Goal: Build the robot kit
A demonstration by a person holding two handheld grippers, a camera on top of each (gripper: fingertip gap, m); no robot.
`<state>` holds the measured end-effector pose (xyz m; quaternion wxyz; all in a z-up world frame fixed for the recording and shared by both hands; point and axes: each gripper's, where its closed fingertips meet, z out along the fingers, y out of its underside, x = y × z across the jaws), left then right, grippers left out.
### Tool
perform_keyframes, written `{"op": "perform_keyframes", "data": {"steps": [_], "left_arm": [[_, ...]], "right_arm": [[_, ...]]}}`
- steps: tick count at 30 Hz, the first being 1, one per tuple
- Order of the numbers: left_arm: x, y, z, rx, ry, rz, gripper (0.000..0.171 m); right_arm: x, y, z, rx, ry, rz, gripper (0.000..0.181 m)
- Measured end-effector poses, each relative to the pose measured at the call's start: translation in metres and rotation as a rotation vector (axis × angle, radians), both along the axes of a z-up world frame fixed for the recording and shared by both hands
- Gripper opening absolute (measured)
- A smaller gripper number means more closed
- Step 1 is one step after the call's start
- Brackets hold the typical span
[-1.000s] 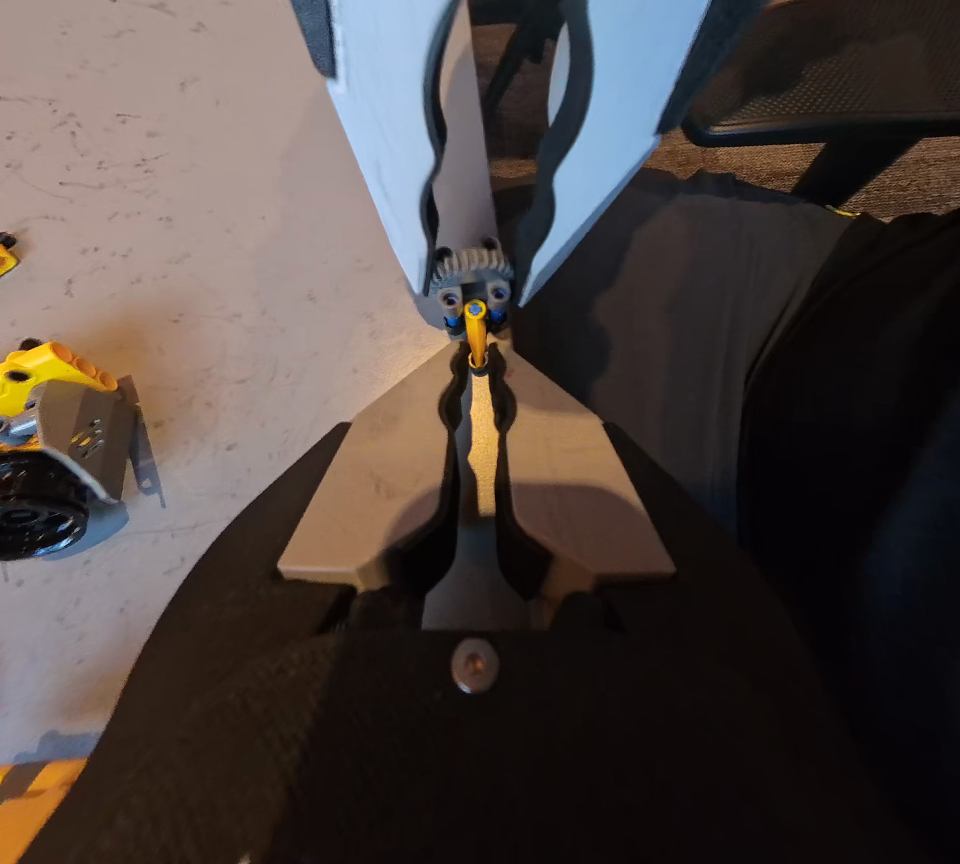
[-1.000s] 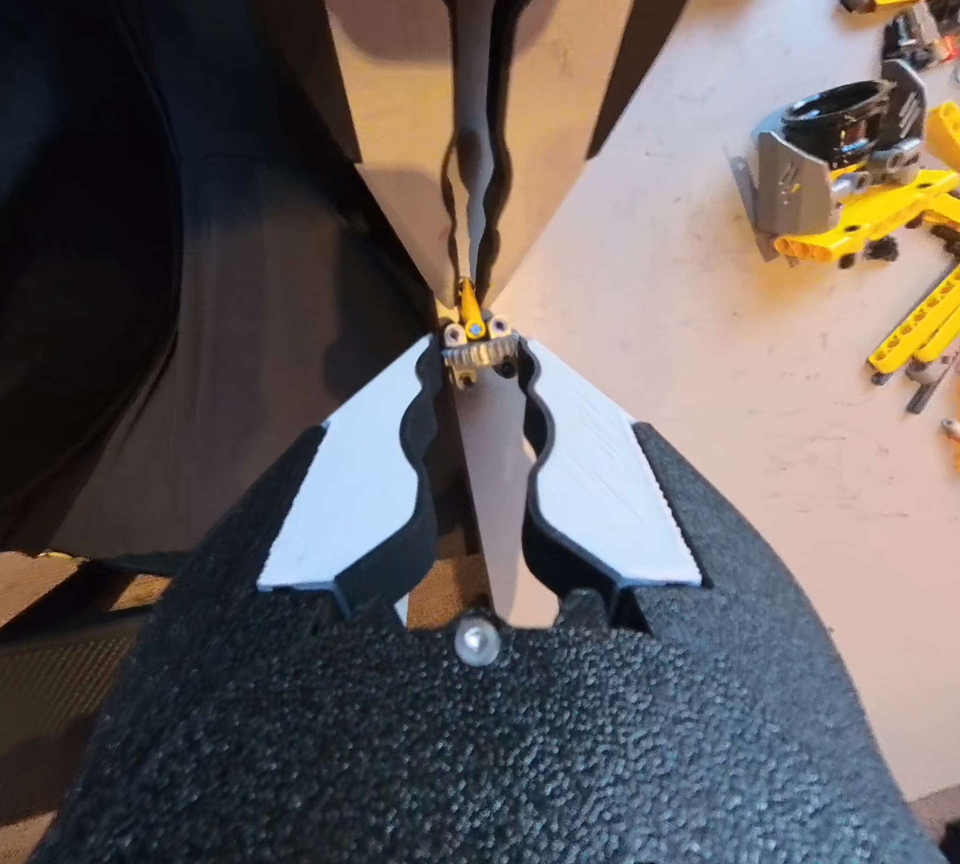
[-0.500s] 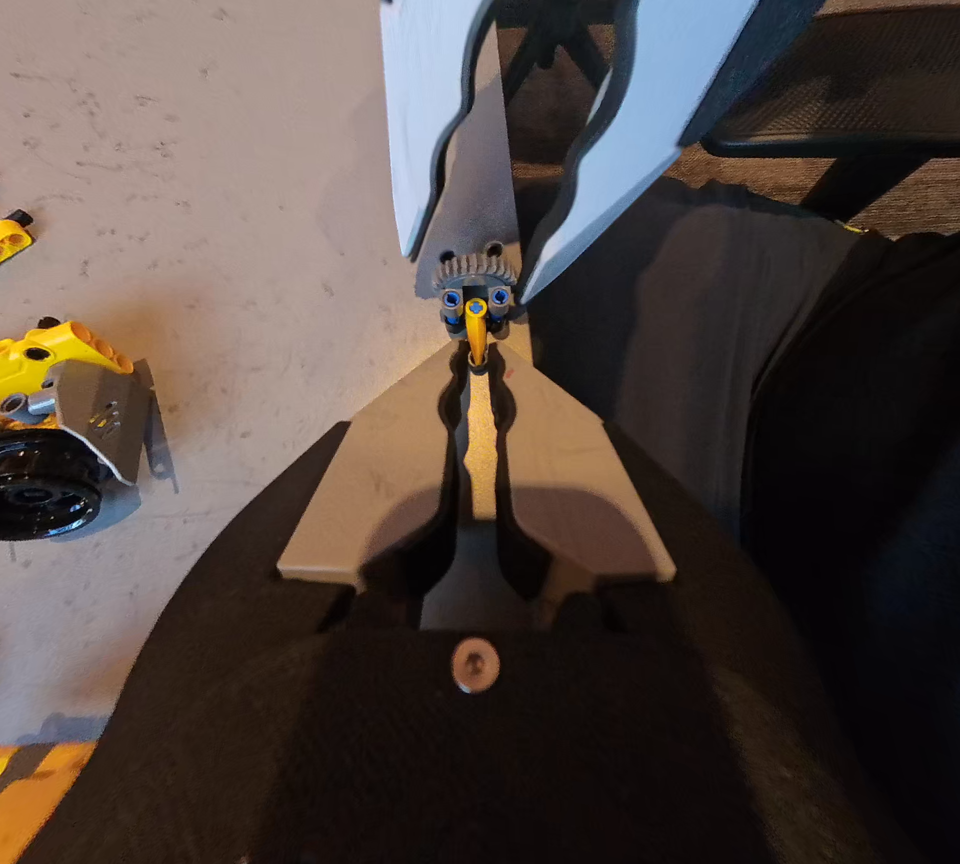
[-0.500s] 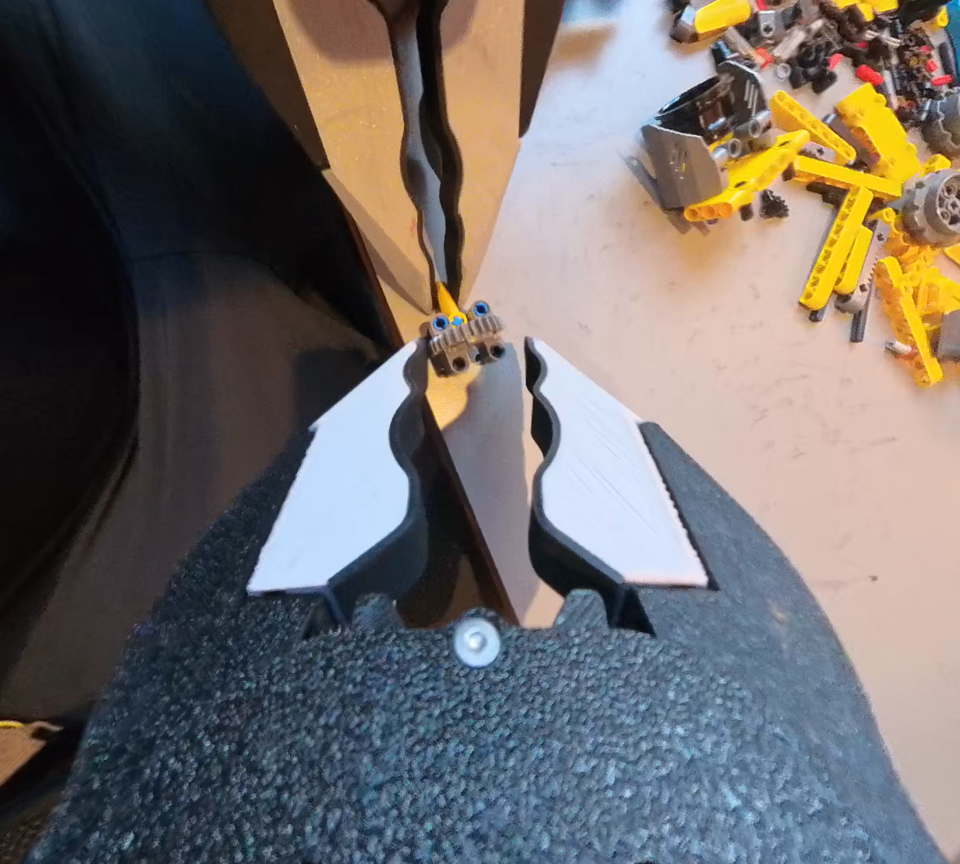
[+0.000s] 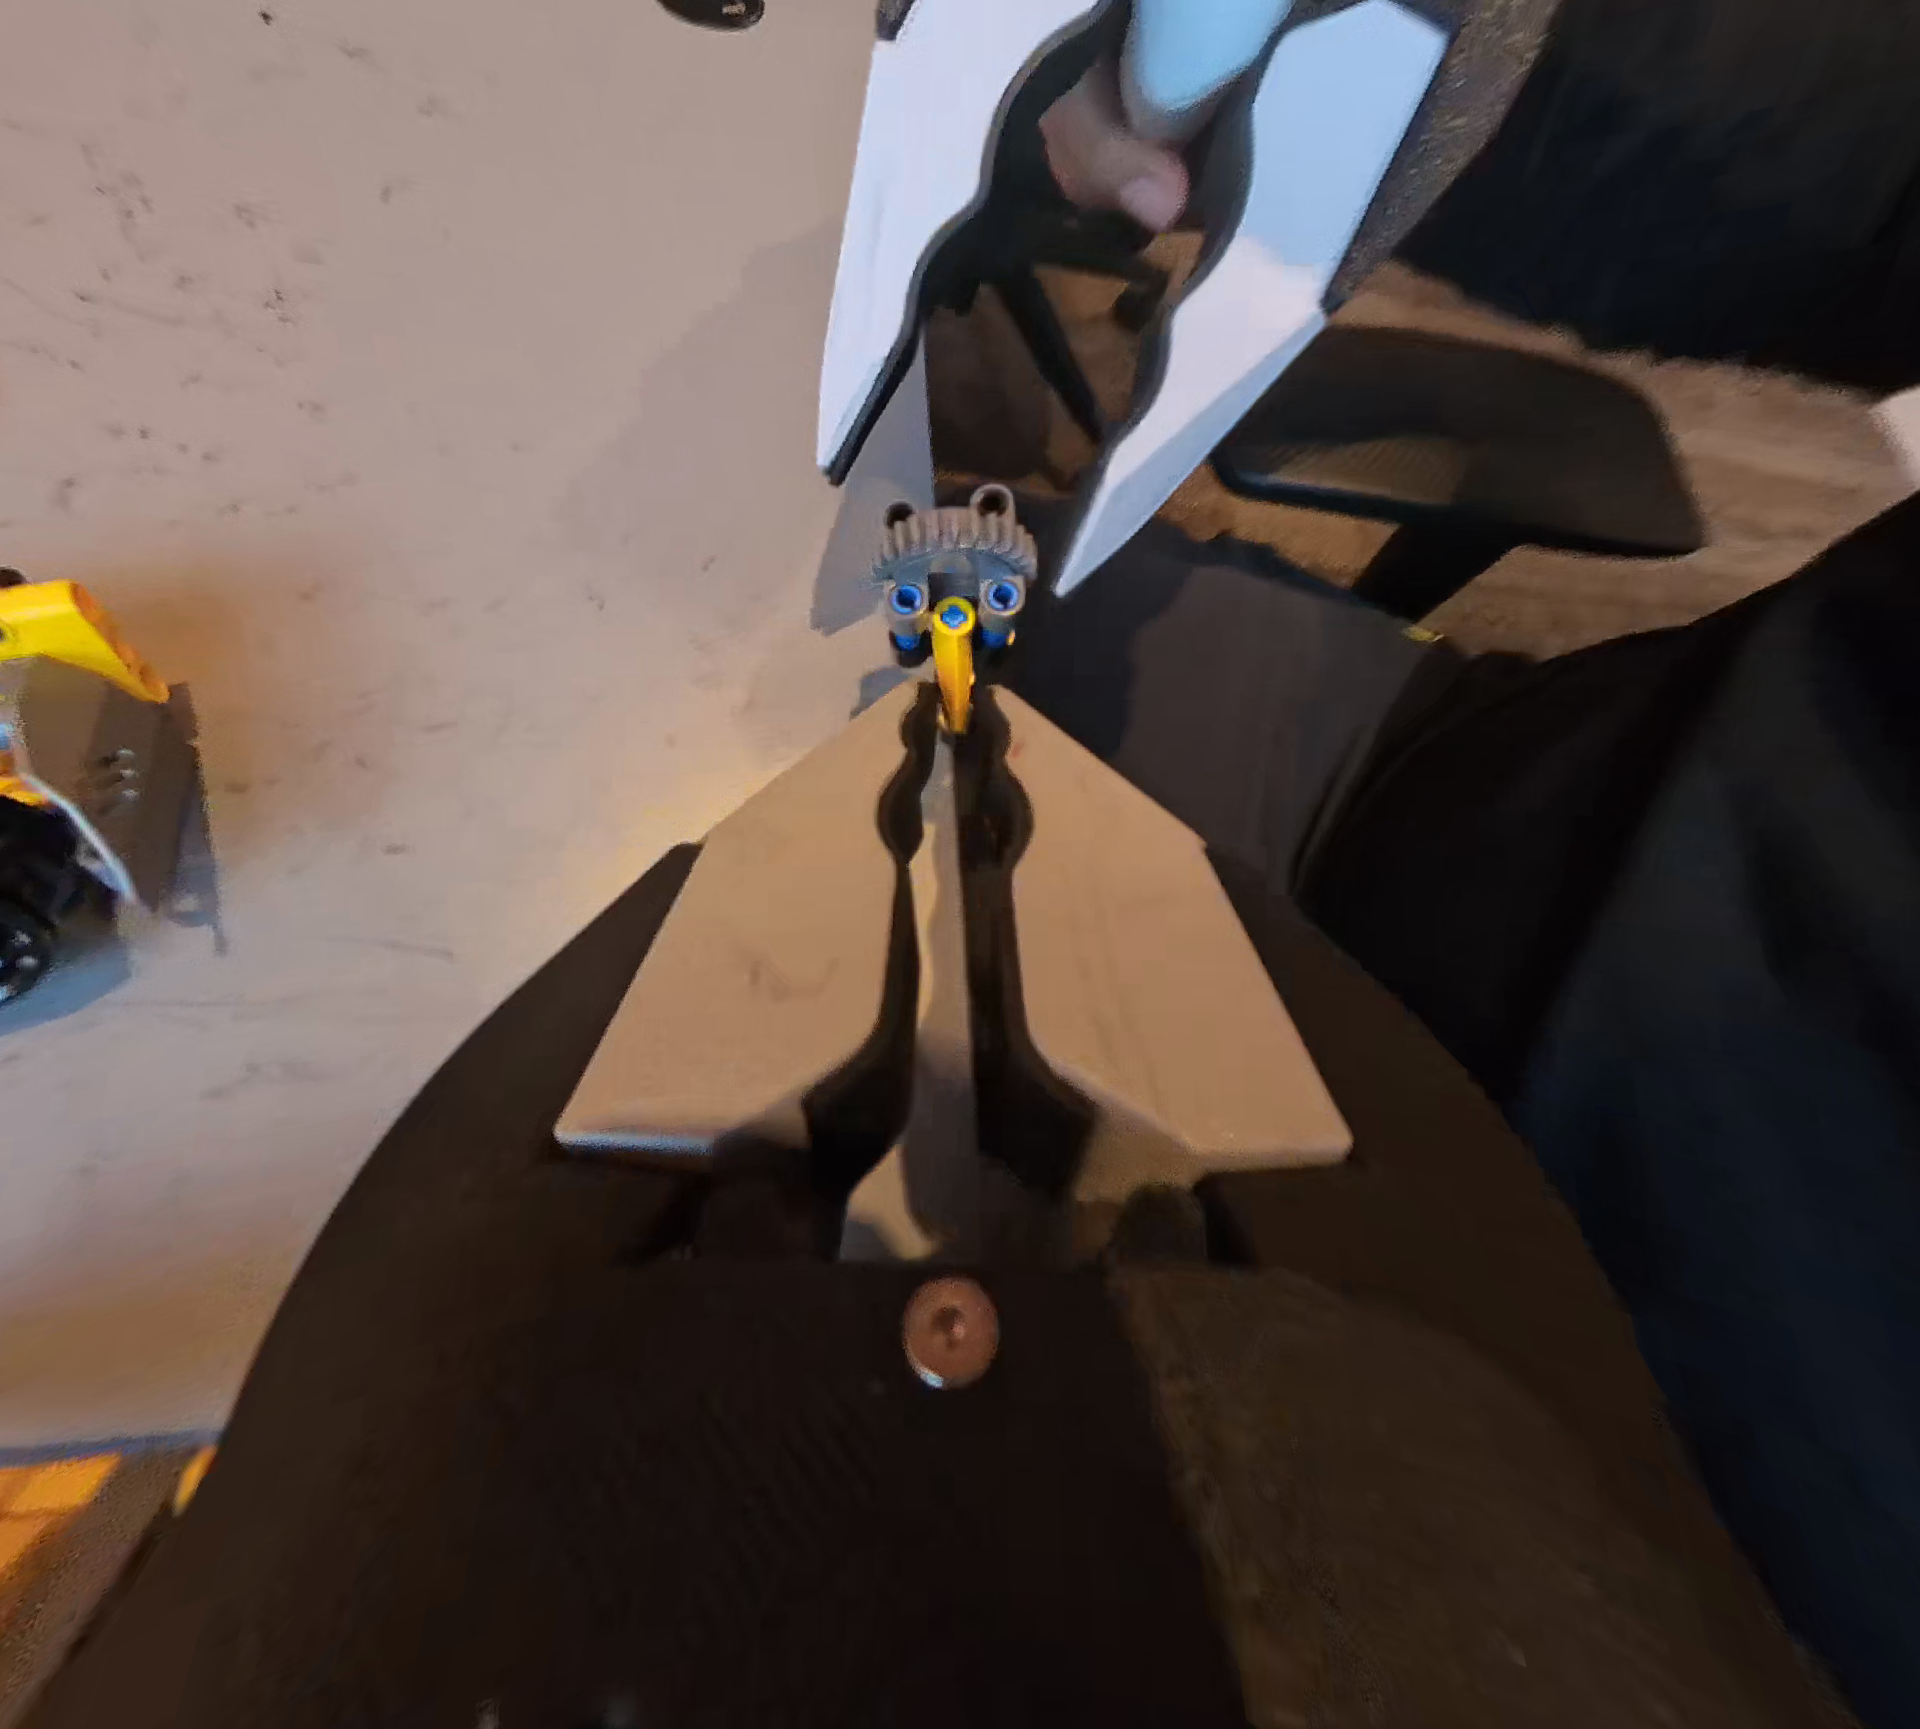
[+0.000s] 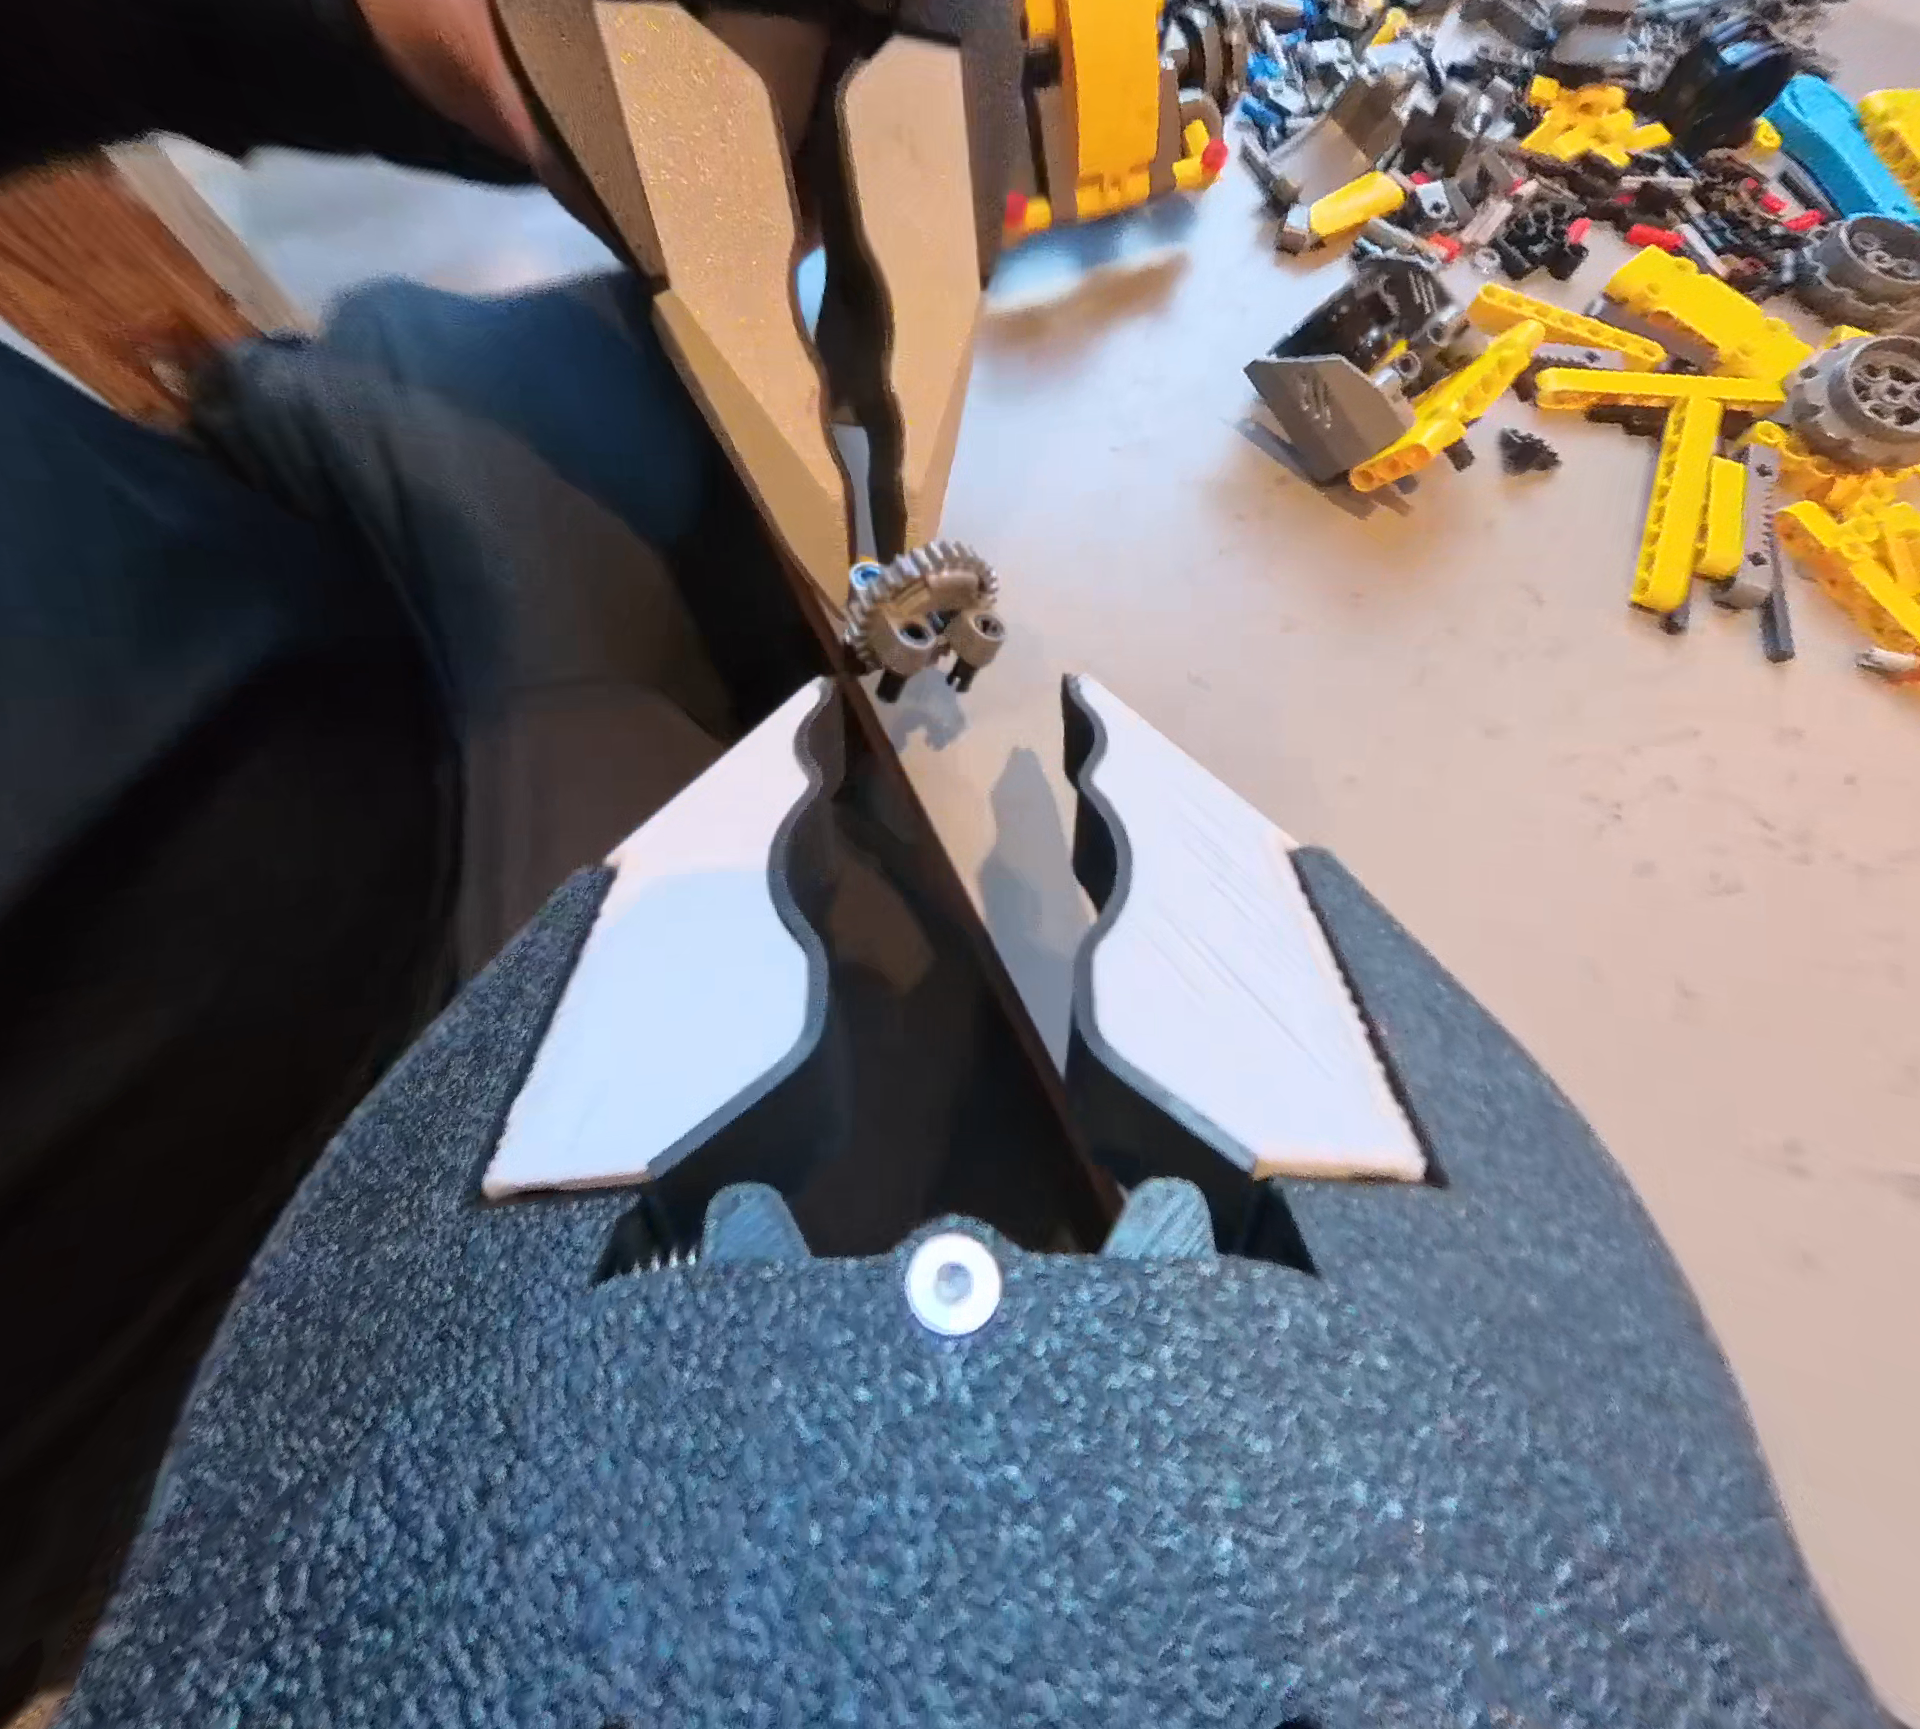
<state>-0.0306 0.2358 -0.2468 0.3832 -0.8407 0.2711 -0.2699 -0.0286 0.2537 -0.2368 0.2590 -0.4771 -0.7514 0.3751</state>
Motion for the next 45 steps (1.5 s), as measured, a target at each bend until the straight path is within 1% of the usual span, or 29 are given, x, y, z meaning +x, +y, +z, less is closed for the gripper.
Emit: {"op": "perform_keyframes", "data": {"steps": [4,6,7,10,14,16,18,20,23,26,29,30,32,34,36,38,40,41,43,45], "left_arm": [[0.003,-0.01,0.022,-0.045,-0.176,0.017,0.005],[0.007,-0.017,0.032,-0.084,-0.255,0.011,0.006],[0.008,-0.021,0.034,-0.09,-0.264,0.011,0.006],[0.009,-0.028,0.038,-0.069,-0.227,0.029,0.006],[0.016,-0.042,0.046,-0.043,-0.195,0.027,0.006],[0.02,-0.049,0.048,-0.046,-0.194,0.021,0.006],[0.024,-0.054,0.048,-0.053,-0.194,0.017,0.006],[0.026,-0.061,0.049,-0.063,-0.202,0.014,0.006],[0.026,-0.064,0.052,-0.073,-0.249,0.009,0.005],[0.022,-0.062,0.047,-0.099,-0.273,0.02,0.006],[0.014,-0.052,0.04,-0.09,-0.243,0.053,0.005],[0.01,-0.048,0.037,-0.07,-0.216,0.077,0.005],[-0.003,-0.03,0.029,-0.018,-0.119,0.147,0.005],[-0.02,-0.011,0.014,0.015,0.015,0.225,0.005],[-0.028,0.001,-0.002,0.005,0.108,0.277,0.005],[-0.032,0.008,-0.016,-0.007,0.18,0.308,0.005],[-0.036,0.012,-0.028,-0.025,0.254,0.333,0.005],[-0.038,0.013,-0.032,-0.032,0.274,0.338,0.006],[-0.039,0.015,-0.032,-0.021,0.266,0.346,0.005],[-0.039,0.015,-0.032,-0.03,0.249,0.349,0.005]], "right_arm": [[0.007,-0.017,0.018,-0.215,0.037,0.075,0.041],[0.009,-0.028,0.027,-0.297,0.05,0.112,0.045],[0.009,-0.031,0.03,-0.326,0.052,0.12,0.046],[0.01,-0.039,0.04,-0.399,0.055,0.144,0.046],[0.012,-0.049,0.047,-0.484,0.043,0.171,0.04],[0.013,-0.057,0.048,-0.496,0.043,0.203,0.035],[0.015,-0.066,0.051,-0.501,0.058,0.247,0.024],[0.016,-0.071,0.051,-0.473,0.084,0.274,0.024],[0.016,-0.074,0.052,-0.383,0.157,0.31,0.023],[0.01,-0.072,0.046,-0.25,0.216,0.311,0.023],[0.004,-0.062,0.038,-0.269,0.169,0.271,0.025],[0.002,-0.057,0.035,-0.284,0.152,0.255,0.031],[-0.004,-0.038,0.03,-0.287,0.145,0.186,0.038],[-0.01,-0.01,0.023,-0.279,0.15,0.075,0.038],[-0.011,0.009,0.018,-0.304,0.151,-0.003,0.038],[-0.008,0.015,0.015,-0.349,0.164,-0.031,0.038],[-0.005,0.018,0.01,-0.348,0.163,-0.046,0.037],[-0.004,0.019,0.006,-0.324,0.158,-0.057,0.037],[-0.003,0.022,0.0,-0.268,0.148,-0.073,0.035],[-0.004,0.022,-0.002,-0.247,0.147,-0.074,0.035]]}}
